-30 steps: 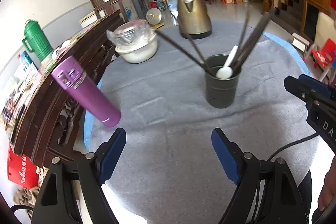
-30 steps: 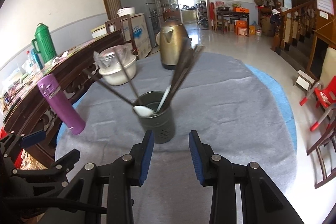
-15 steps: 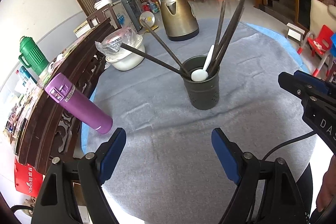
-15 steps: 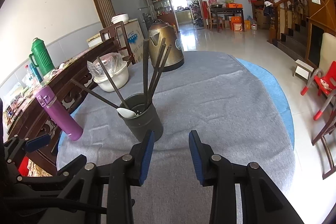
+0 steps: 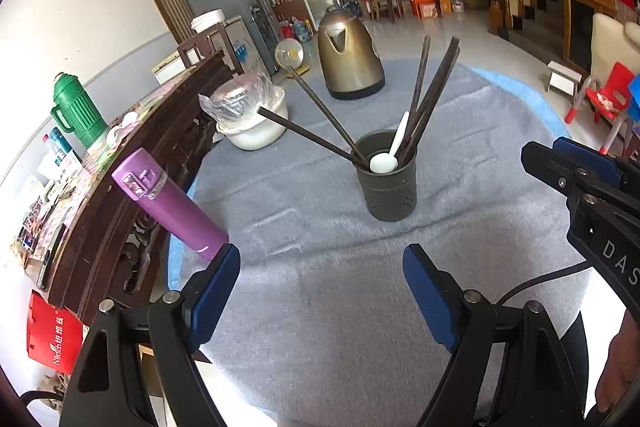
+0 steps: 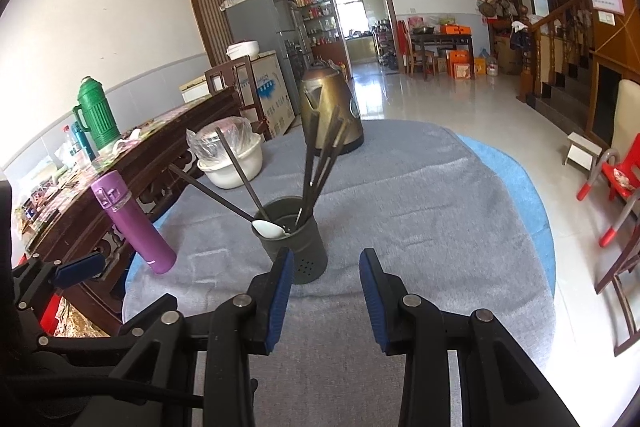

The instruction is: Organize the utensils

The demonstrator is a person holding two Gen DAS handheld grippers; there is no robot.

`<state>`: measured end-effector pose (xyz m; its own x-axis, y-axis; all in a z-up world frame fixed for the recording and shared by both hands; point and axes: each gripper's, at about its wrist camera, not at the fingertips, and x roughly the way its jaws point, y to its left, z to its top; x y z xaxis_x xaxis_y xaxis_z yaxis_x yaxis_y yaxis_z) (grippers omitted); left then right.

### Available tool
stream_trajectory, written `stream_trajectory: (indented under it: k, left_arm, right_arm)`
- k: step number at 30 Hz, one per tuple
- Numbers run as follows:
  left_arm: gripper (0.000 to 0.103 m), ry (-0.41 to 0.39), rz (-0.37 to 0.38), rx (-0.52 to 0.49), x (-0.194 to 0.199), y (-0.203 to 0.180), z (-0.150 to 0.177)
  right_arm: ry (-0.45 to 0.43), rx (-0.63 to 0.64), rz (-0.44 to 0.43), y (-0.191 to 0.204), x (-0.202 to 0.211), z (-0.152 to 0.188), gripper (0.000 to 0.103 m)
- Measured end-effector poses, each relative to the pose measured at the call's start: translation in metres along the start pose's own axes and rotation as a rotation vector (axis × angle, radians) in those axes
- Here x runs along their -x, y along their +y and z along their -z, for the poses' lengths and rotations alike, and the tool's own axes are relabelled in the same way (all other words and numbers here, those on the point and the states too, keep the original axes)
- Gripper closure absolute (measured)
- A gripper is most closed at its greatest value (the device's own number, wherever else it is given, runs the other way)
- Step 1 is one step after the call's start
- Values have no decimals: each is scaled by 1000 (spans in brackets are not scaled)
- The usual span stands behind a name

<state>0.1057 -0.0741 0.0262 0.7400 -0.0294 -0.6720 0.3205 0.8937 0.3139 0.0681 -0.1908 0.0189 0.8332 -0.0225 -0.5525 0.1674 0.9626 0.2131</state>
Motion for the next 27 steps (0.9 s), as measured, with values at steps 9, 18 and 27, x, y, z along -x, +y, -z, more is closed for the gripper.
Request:
stream_trajectory:
  k: [9, 18, 27]
  left_arm:
    - [19, -44, -23, 42, 28, 12, 9]
    - [19, -59, -60, 126, 42, 36, 19]
    - [19, -63, -54, 202, 43, 54, 30]
  right_arm:
    - [-39, 28, -28, 12, 27, 0, 65]
    - [-64, 92, -82, 40, 46, 3, 65]
    - [-70, 124, -93, 57, 63, 9, 65]
